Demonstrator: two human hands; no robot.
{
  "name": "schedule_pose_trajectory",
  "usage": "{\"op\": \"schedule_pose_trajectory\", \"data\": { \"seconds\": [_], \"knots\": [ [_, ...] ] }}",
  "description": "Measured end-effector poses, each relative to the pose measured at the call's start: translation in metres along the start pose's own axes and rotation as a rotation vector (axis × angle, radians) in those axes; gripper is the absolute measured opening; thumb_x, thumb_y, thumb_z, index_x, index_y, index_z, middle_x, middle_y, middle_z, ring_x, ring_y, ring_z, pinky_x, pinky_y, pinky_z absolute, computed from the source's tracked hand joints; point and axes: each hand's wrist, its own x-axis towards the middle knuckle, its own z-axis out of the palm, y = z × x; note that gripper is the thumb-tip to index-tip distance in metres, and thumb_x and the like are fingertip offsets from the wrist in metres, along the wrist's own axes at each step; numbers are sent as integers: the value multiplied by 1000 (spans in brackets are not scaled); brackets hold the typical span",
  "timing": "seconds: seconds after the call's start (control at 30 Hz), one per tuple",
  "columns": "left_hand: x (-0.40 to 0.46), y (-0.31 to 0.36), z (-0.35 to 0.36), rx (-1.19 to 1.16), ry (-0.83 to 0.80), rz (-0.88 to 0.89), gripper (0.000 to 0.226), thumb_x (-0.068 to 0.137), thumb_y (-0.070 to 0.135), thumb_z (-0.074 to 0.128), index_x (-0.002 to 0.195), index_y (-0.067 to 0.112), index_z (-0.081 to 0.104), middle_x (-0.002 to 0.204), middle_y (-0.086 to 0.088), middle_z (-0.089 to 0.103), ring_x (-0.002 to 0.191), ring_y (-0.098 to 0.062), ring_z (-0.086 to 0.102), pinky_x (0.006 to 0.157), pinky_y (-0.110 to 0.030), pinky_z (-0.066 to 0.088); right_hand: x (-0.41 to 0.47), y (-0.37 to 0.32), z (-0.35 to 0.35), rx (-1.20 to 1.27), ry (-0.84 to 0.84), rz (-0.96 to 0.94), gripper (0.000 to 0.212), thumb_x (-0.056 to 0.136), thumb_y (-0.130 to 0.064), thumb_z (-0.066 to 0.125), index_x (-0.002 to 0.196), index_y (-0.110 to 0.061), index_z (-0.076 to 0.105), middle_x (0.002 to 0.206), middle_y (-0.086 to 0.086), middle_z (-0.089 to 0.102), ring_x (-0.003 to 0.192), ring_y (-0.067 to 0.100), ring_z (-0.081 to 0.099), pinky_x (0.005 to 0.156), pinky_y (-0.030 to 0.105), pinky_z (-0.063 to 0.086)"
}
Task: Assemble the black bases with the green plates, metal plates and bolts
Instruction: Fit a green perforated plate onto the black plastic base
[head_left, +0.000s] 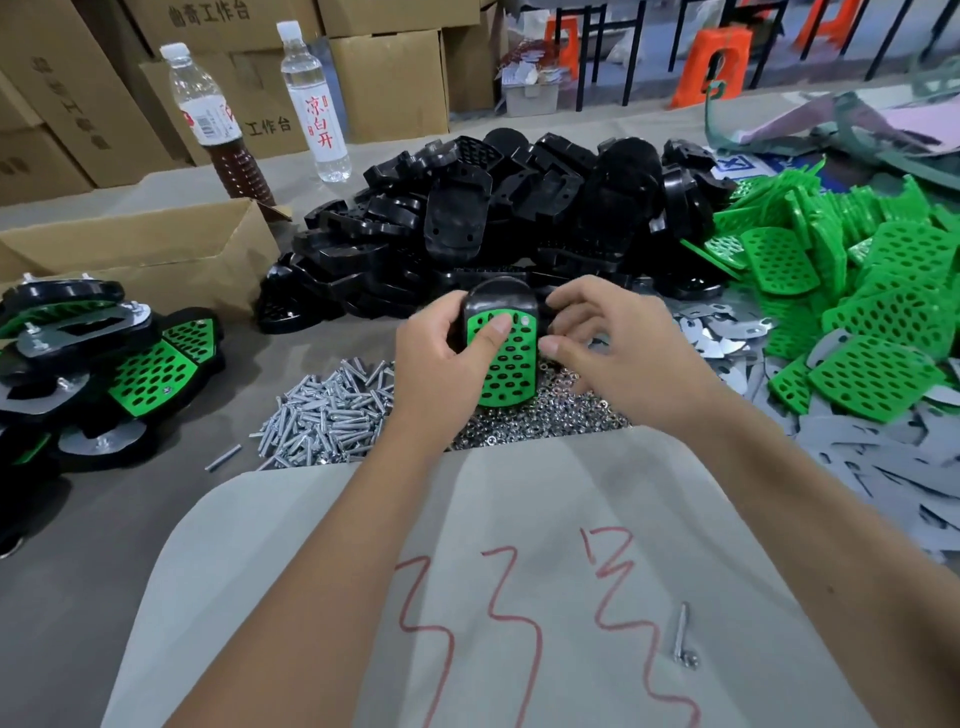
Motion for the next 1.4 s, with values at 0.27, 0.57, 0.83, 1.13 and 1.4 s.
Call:
{"op": "schedule_pose_trajectory", "data": {
  "seconds": [0.27, 0.57, 0.83, 1.13, 1.4],
  "knots": [
    [1, 13, 11, 75, 83, 87, 23, 92, 33, 67, 93, 10, 72, 80, -5, 71, 77, -25, 67, 67, -39, 54, -42, -14, -50, -187, -803, 0, 27, 74, -27, 92, 90, -34, 72, 81, -9, 72, 73, 16, 68, 59, 25, 55],
    [-7, 26, 31, -24, 74, 24, 21, 91, 28, 69, 94, 7, 73, 82, -9, 72, 78, -24, 68, 70, -49, 58, -113, -2, -49, -239, -775, -244, 27, 69, -41, 94, 89, -41, 76, 101, -18, 47, 110, 5, 45, 92, 17, 35],
    [-6, 26, 43, -90, 184, -3, 29, 91, 28, 69, 87, -1, 66, 78, -20, 66, 72, -33, 61, 68, -57, 58, -78, 12, -29, -328, -351, -276, 7, 94, -15, 75, 93, -15, 68, 90, -9, 53, 87, 11, 50, 78, 26, 38],
    [7, 16, 20, -134, 422, -118, 17, 89, 28, 69, 75, 18, 64, 73, 2, 63, 72, -15, 56, 70, -43, 55, -17, -2, 5, -518, -194, -190, 12, 101, -20, 65, 112, -17, 65, 101, -3, 63, 97, 24, 62, 85, 43, 51],
    [12, 1, 11, -92, 456, -128, 19, 95, 25, 68, 77, 23, 63, 74, 7, 65, 70, -8, 59, 69, -33, 53, 19, 1, 16, -141, -11, -82, 10, 89, -9, 78, 87, -17, 81, 71, -12, 72, 58, -2, 63, 62, 15, 47]
  ]
}}
